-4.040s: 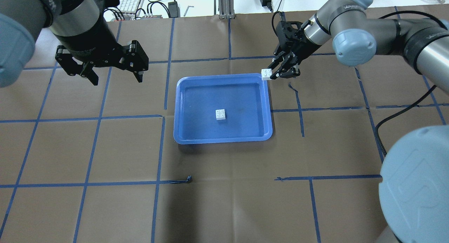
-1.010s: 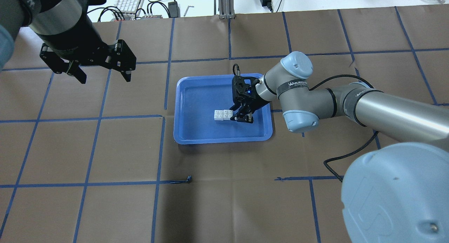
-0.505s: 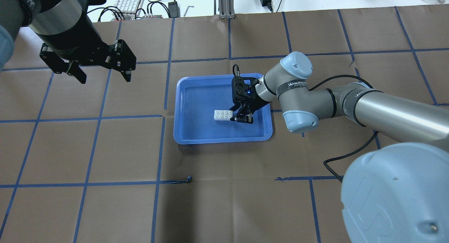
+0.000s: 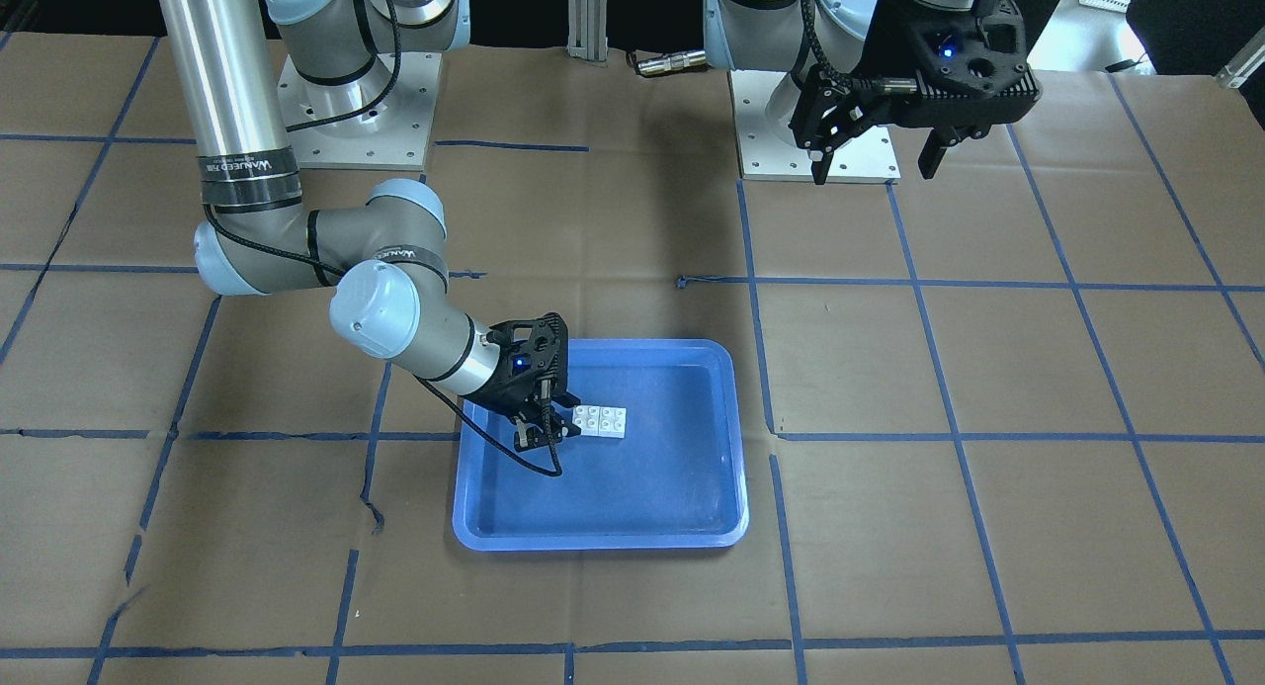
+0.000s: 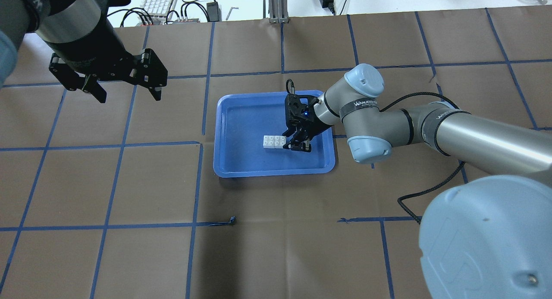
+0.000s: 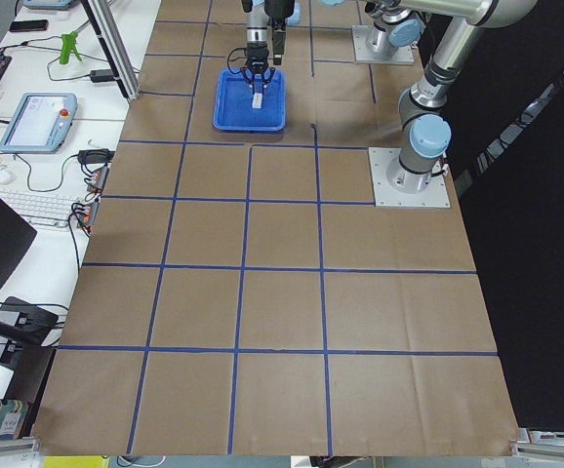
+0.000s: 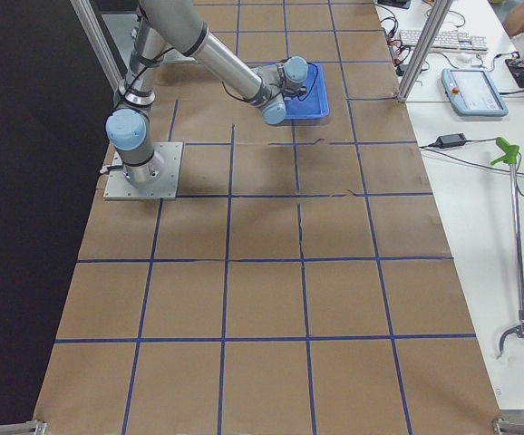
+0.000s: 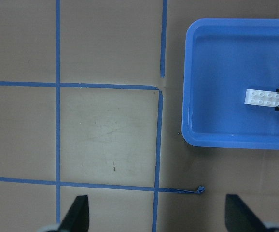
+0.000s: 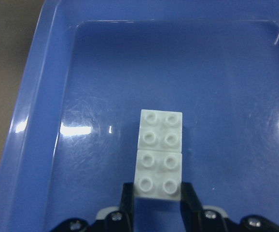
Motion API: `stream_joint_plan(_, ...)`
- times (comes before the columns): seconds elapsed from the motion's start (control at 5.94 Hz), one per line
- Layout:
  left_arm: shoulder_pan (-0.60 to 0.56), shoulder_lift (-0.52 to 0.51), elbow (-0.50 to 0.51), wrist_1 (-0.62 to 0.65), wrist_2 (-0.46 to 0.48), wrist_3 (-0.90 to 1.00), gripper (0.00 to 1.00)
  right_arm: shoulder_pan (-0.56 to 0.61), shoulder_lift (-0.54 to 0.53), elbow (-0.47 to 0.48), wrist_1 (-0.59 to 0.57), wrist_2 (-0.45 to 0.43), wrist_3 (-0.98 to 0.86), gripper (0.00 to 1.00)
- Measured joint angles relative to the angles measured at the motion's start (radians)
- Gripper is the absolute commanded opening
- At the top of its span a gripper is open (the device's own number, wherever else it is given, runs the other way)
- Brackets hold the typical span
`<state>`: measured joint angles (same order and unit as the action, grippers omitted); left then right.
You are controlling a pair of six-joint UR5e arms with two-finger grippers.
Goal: Assemble white blocks and place on blue tray
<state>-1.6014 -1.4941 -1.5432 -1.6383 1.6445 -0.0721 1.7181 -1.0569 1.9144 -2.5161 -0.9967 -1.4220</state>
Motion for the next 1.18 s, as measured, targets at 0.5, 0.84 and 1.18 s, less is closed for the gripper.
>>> stream_joint_plan(0.5, 0.001, 0.0, 0.0, 0.0, 0.0, 0.0, 0.99, 0.0, 0.0, 0.0, -0.001, 0.018, 0.006, 0.66)
stream_joint_plan(0.84, 0.001, 0.0, 0.0, 0.0, 0.0, 0.0, 0.99, 0.0, -0.004, -0.002, -0.001, 0.023, 0.03, 1.0)
stream_joint_plan(1.18, 0.001, 0.0, 0.0, 0.0, 0.0, 0.0, 0.99, -0.006, -0.045, -0.028, 0.032, -0.002, 0.146, 1.0)
